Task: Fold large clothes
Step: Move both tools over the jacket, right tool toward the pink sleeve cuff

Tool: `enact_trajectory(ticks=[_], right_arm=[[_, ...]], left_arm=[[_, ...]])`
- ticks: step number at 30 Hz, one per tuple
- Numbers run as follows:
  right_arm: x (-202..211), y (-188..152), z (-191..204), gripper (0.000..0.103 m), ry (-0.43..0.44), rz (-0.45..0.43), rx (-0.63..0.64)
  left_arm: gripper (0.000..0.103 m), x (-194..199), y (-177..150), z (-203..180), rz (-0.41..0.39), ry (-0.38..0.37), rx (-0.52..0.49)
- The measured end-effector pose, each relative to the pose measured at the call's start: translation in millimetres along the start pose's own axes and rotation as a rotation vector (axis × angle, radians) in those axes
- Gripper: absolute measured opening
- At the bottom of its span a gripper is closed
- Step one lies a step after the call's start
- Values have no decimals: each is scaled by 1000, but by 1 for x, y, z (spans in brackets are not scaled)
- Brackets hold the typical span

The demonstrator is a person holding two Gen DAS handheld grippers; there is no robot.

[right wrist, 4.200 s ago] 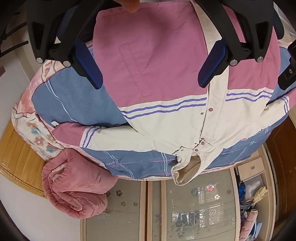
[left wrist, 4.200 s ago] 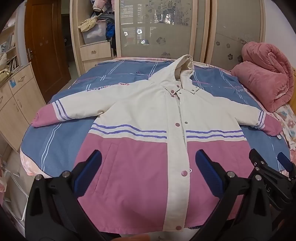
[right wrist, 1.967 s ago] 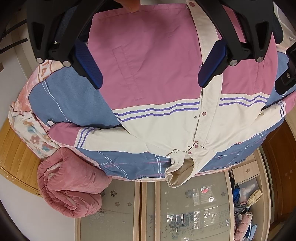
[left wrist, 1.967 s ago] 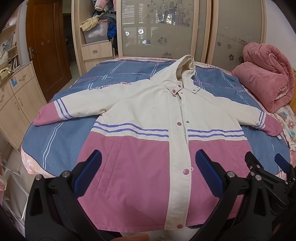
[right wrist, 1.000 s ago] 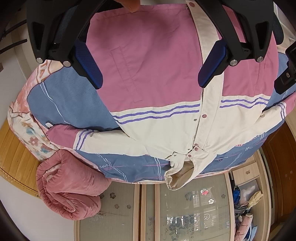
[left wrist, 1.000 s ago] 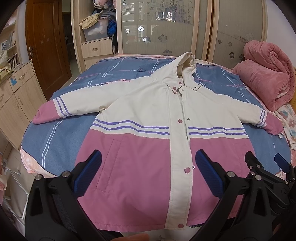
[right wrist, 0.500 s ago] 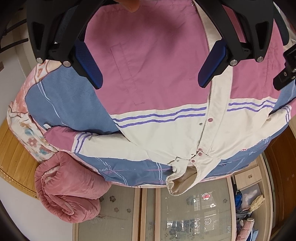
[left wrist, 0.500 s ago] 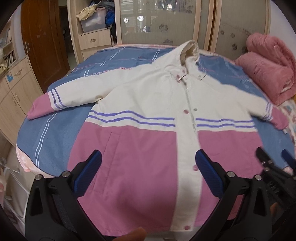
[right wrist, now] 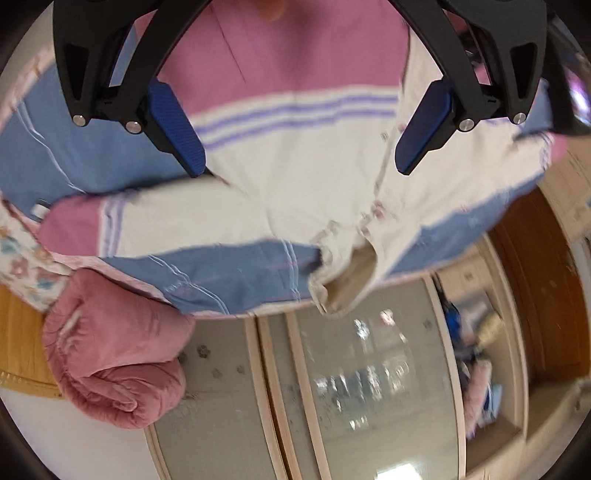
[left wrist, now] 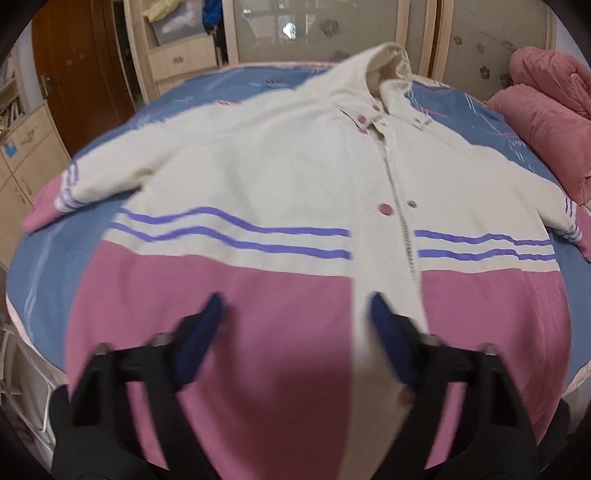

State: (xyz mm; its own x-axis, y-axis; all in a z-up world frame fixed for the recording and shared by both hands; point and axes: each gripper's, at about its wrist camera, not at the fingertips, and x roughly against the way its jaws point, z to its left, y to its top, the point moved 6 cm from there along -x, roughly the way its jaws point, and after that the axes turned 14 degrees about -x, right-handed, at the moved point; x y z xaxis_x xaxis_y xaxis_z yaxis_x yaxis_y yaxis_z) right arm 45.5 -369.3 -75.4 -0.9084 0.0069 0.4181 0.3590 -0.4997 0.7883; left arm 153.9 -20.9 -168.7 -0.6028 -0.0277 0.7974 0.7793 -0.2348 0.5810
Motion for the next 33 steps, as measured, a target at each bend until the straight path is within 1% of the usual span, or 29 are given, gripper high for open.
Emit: enact_trajectory(ticks=[2,3,4,6,8,9,12,13,14,15,16,18,20,21,22,24,25,26,28,29,30,31,32,33], right_arm=[[-17,-5,-17,102,57,50,-45],[-28,-15,-38,102,41,76,-81],[-36,-22,-56,102,6,86,-106],[-48,-29,-85,102,-87,131,-159],[-49,-27,-94,102,-96,137,-190],[-46,-23,-96,102,-123,108,-172],[-42,-24,-92,102,-272,51,-53],[-47,-27,-92,102,-323,52,-13],[-52,-32,-92,102,-356,62,8],[-58,-38,-93,102,-381,94,20],[-64,-44,-97,102,-380,133,12],[-80,-58,-108,102,-342,238,-59],[-83,-65,-117,102,-324,280,-111],[-83,-64,-119,102,-312,277,-123],[-79,-64,-116,99,-303,275,-126],[-74,-60,-119,83,-294,256,-150],[-72,-58,-122,79,-294,250,-169],[-70,-57,-123,76,-290,250,-184],[-68,-55,-127,75,-262,255,-232],[-66,-54,-128,75,-256,255,-246],[-69,-51,-127,75,-256,256,-251],[-70,-51,-127,75,-261,255,-252],[-72,-50,-126,75,-267,255,-248],[-73,-50,-125,75,-274,253,-242]], left_arm=[[69,-8,6,-13,17,-15,-8],[77,-12,10,-21,27,-16,-12],[90,-14,13,-26,26,-18,-9],[97,-16,19,-33,7,0,7],[98,-18,23,-41,1,28,6],[101,-19,24,-44,4,33,0],[101,-23,24,-47,14,74,-17],[101,-24,24,-47,15,83,-18],[101,-24,22,-47,16,82,-18],[101,-27,21,-47,19,68,-15],[101,-28,19,-47,25,54,-13],[101,-34,16,-48,37,20,-1],[100,-35,16,-48,29,18,-1],[98,-34,18,-50,21,16,-10],[95,-34,18,-52,15,12,-22],[95,-33,20,-56,9,3,-42],[94,-33,21,-56,2,-1,-40],[94,-33,21,-57,-5,-3,-31],[85,-33,21,-57,-5,6,-20],[83,-33,21,-57,-5,16,-15],[74,-32,22,-57,-9,17,-12],[57,-31,24,-57,-18,18,-12],[53,-30,24,-57,-20,21,-16],[51,-31,25,-56,-17,31,-21]])
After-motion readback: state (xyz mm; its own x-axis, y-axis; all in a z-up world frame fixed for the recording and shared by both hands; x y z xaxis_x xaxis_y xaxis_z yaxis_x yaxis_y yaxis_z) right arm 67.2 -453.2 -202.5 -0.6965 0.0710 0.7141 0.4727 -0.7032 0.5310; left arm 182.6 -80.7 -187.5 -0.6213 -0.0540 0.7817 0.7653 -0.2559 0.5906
